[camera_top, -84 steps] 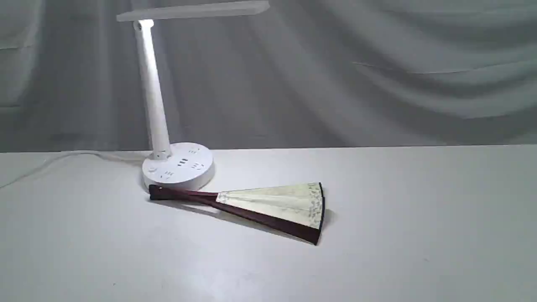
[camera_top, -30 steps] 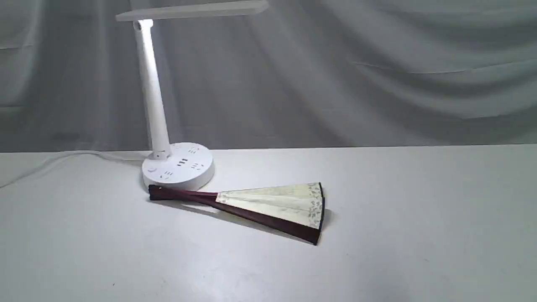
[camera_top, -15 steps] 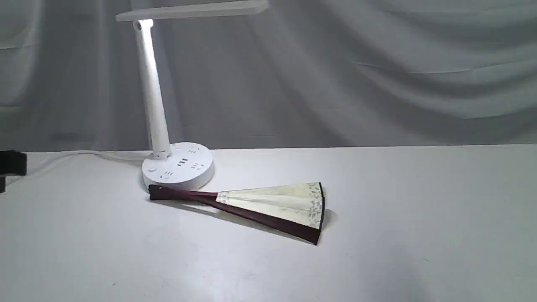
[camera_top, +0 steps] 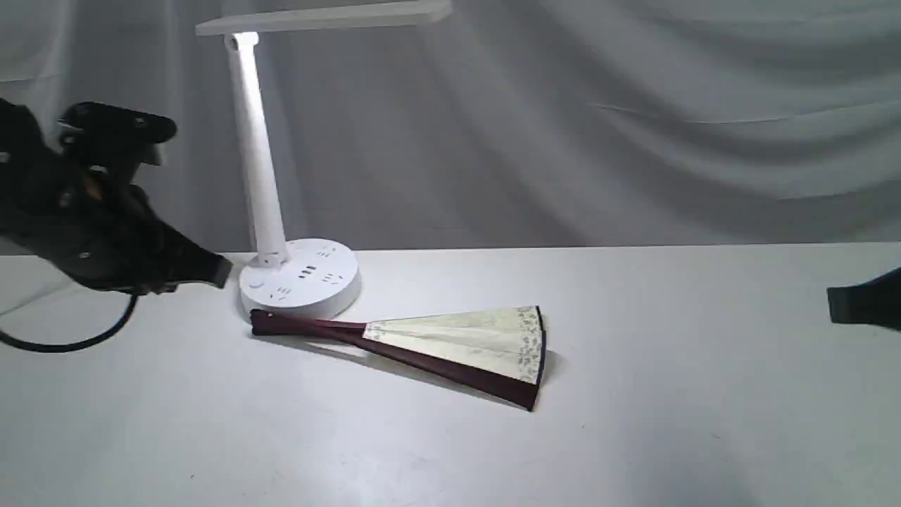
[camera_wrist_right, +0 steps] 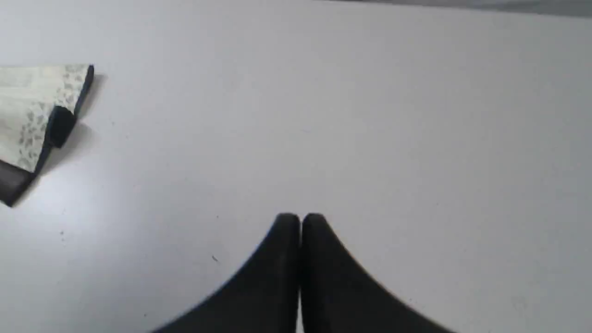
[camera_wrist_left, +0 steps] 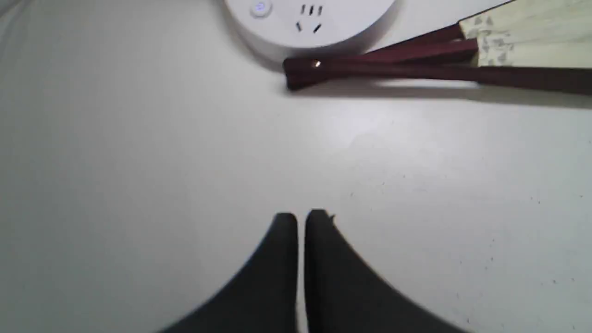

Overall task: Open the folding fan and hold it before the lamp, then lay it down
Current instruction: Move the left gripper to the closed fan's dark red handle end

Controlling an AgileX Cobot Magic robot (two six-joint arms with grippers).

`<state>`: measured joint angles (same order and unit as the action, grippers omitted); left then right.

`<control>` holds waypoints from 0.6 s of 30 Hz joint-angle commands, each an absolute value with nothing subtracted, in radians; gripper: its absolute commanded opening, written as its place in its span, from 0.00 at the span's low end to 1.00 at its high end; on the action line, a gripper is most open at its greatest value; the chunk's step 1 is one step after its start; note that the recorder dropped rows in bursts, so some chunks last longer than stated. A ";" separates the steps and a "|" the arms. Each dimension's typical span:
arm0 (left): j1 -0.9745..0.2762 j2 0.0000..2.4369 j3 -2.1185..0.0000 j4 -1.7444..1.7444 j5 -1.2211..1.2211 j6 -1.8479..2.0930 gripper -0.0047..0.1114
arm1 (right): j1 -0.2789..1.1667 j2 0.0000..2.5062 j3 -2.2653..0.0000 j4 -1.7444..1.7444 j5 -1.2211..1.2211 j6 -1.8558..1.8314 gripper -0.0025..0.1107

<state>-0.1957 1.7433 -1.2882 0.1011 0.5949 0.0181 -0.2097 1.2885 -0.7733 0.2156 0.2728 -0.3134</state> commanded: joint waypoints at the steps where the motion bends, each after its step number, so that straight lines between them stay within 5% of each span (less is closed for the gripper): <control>1: -0.214 1.829 -1.340 0.104 0.537 0.039 0.04 | -0.207 1.343 -0.776 0.216 0.275 -0.332 0.02; 7: -0.214 1.931 -1.355 0.059 0.382 0.039 0.06 | -0.207 1.376 -0.776 0.216 0.327 -0.338 0.02; 18: -0.202 2.062 -1.355 0.059 0.180 0.000 0.28 | -0.207 1.376 -0.776 0.216 0.345 -0.364 0.02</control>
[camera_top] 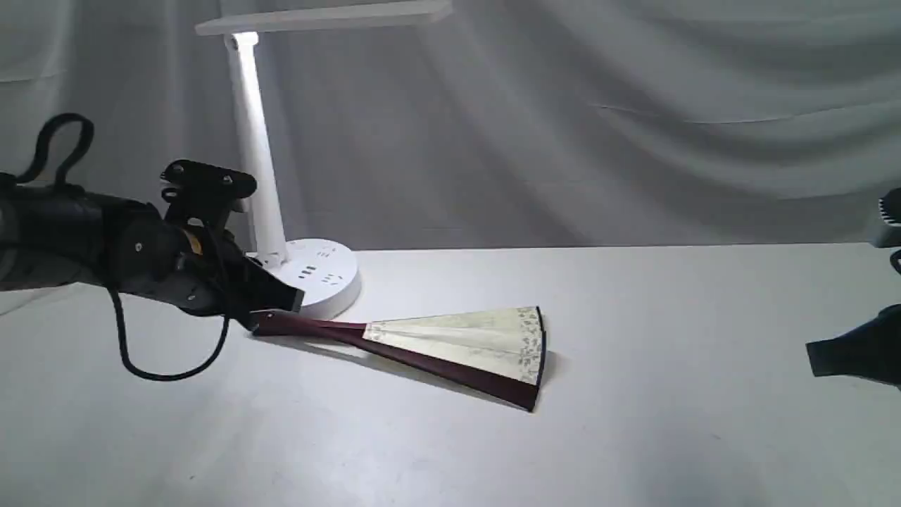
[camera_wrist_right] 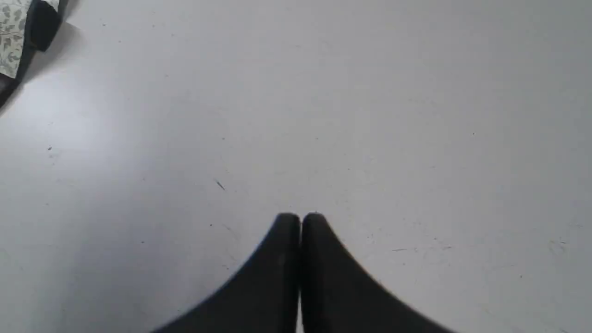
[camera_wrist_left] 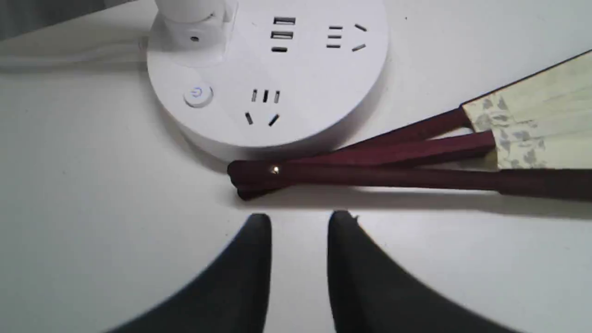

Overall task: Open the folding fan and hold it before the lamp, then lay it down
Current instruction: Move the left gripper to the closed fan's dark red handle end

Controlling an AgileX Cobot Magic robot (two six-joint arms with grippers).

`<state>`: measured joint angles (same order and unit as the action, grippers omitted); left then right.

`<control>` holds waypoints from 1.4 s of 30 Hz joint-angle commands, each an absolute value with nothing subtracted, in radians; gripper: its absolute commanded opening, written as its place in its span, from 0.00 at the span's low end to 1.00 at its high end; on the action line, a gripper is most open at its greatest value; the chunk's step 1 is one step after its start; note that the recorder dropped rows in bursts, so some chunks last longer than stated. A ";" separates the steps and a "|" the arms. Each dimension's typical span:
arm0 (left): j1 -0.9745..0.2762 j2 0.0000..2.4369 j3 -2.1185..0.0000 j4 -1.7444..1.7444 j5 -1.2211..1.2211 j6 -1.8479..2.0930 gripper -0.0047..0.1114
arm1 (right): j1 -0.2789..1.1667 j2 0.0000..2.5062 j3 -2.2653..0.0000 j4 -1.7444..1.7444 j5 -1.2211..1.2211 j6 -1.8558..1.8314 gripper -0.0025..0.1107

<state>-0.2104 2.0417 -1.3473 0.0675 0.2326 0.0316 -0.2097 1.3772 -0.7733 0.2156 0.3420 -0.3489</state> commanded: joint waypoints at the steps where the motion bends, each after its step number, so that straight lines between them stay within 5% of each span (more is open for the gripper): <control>1: -0.197 2.073 -1.362 0.055 0.170 -0.039 0.28 | -0.207 1.376 -0.776 0.216 0.345 -0.364 0.02; 10: -0.174 2.167 -1.528 0.055 0.316 -0.182 0.28 | -0.207 1.376 -0.776 0.216 0.345 -0.378 0.02; 42: -0.174 2.320 -1.538 0.055 0.013 -0.288 0.28 | -0.207 1.378 -0.776 0.216 0.298 -0.423 0.02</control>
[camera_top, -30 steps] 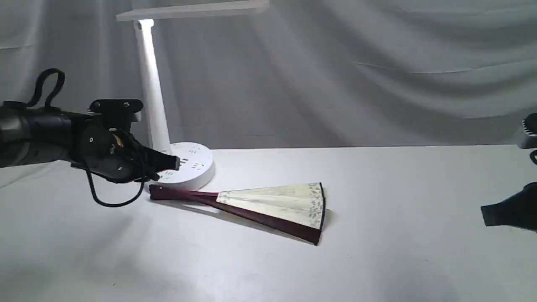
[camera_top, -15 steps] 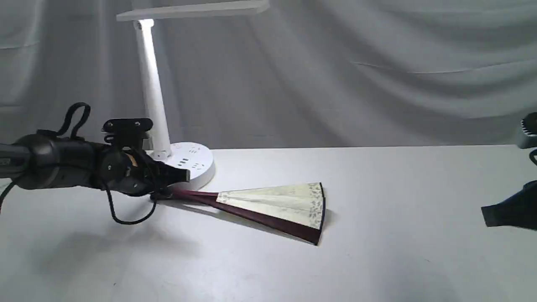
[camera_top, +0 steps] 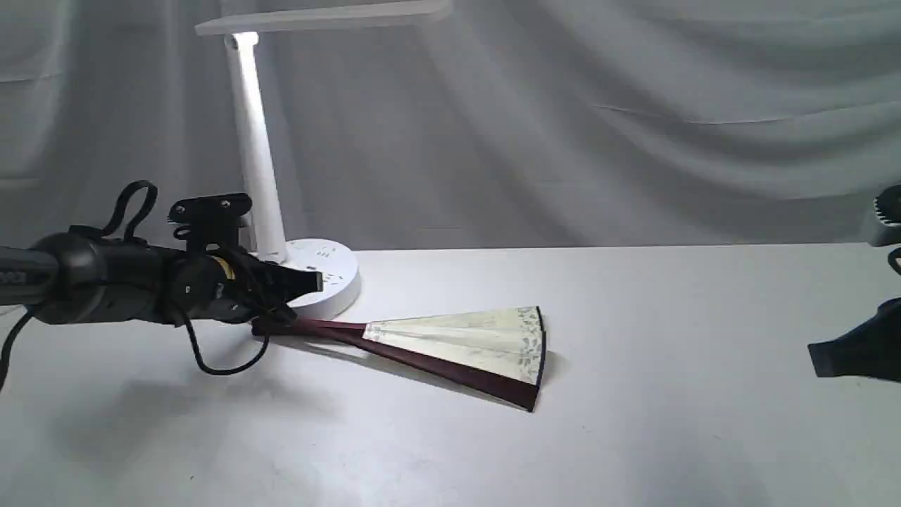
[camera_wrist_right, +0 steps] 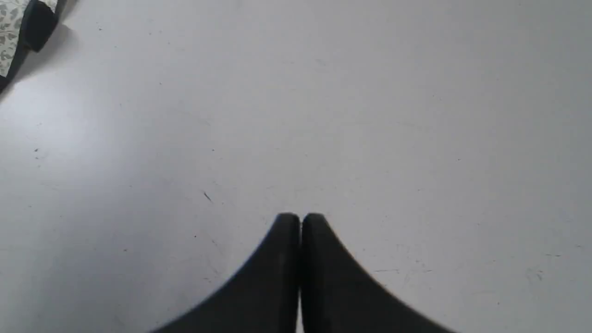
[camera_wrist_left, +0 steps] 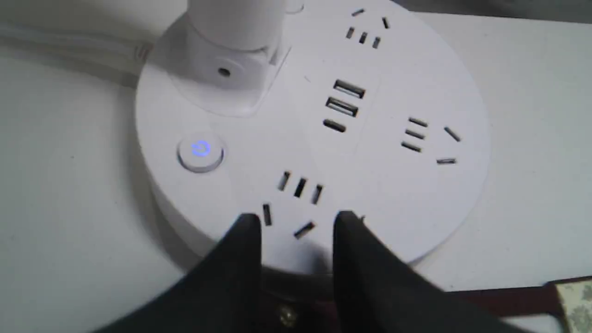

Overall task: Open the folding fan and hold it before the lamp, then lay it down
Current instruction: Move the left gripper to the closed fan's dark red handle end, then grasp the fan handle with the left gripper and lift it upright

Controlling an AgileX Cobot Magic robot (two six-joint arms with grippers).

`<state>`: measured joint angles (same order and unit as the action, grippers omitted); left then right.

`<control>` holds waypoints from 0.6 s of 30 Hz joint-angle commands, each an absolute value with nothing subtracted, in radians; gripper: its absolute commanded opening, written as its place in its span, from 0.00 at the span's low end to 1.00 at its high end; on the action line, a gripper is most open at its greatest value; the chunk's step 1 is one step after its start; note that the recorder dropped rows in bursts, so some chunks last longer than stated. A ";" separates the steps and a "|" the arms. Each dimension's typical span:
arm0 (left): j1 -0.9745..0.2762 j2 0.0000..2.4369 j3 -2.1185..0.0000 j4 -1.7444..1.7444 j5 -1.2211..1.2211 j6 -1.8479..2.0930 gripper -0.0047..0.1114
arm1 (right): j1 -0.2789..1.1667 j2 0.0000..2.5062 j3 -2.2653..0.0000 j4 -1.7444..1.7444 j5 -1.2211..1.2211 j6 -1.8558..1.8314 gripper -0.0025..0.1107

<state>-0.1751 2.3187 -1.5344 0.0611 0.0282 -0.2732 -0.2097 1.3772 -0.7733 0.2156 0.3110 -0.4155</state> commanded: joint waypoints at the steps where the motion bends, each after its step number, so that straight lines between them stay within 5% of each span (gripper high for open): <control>1: -0.174 2.321 -1.538 0.055 0.000 -0.288 0.28 | -0.207 1.378 -0.776 0.216 0.298 -0.423 0.02; 18: -0.174 2.325 -1.538 0.055 0.166 -0.288 0.28 | -0.207 1.378 -0.776 0.216 0.300 -0.423 0.02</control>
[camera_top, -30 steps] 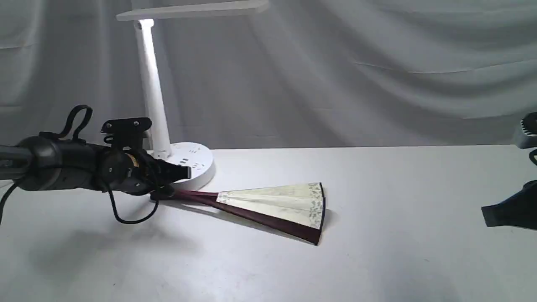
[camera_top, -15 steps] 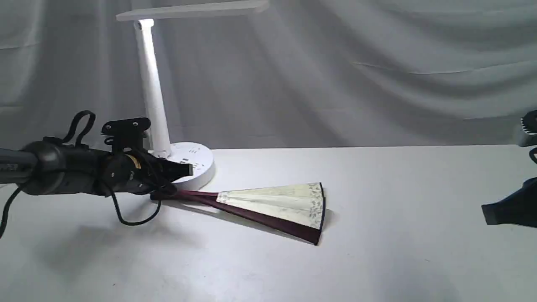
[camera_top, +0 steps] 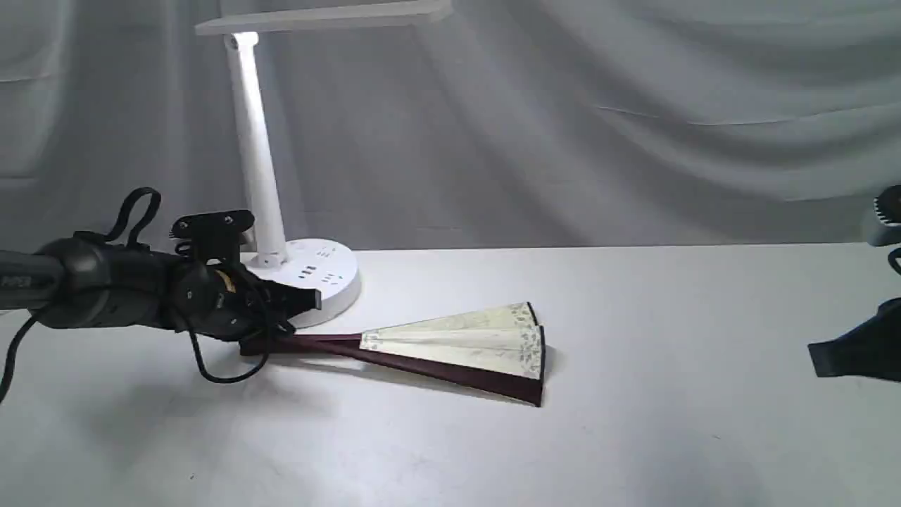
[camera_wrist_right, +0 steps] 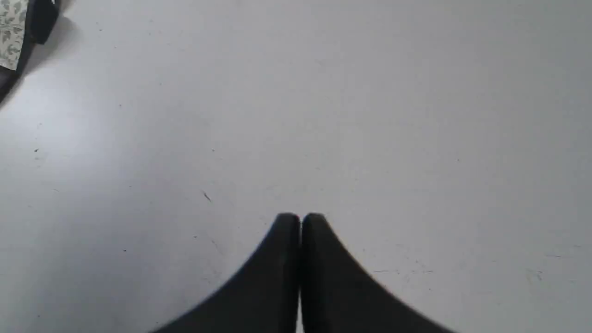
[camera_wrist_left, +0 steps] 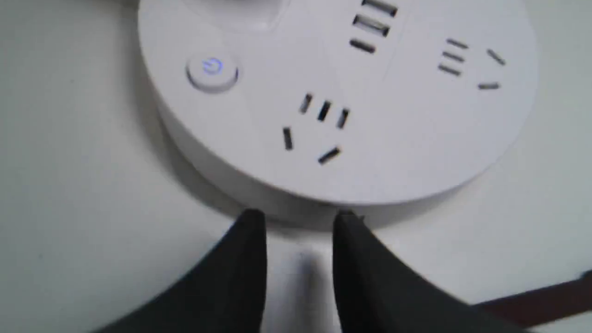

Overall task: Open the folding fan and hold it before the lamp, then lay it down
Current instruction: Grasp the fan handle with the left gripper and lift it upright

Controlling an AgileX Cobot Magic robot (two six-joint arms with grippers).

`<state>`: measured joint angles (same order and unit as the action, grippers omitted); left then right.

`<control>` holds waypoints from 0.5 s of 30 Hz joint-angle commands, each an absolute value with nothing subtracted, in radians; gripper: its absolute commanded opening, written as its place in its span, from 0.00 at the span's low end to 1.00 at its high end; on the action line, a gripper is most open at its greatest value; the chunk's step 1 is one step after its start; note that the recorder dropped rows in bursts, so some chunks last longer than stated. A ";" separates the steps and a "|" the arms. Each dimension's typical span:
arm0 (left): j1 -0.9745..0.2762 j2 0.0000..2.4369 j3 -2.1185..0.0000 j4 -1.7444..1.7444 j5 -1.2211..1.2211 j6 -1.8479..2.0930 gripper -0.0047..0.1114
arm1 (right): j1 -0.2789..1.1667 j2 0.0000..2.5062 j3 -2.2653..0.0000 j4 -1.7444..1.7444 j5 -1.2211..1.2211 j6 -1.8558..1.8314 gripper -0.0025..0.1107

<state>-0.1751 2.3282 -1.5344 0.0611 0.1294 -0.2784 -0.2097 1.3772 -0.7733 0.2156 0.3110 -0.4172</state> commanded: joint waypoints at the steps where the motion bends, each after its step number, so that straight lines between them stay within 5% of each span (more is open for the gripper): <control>1: -0.174 2.323 -1.538 0.055 0.186 -0.288 0.28 | -0.207 1.378 -0.776 0.216 0.300 -0.423 0.02; 15: -0.174 2.259 -1.538 0.013 0.532 -0.197 0.28 | -0.207 1.378 -0.776 0.225 0.297 -0.423 0.02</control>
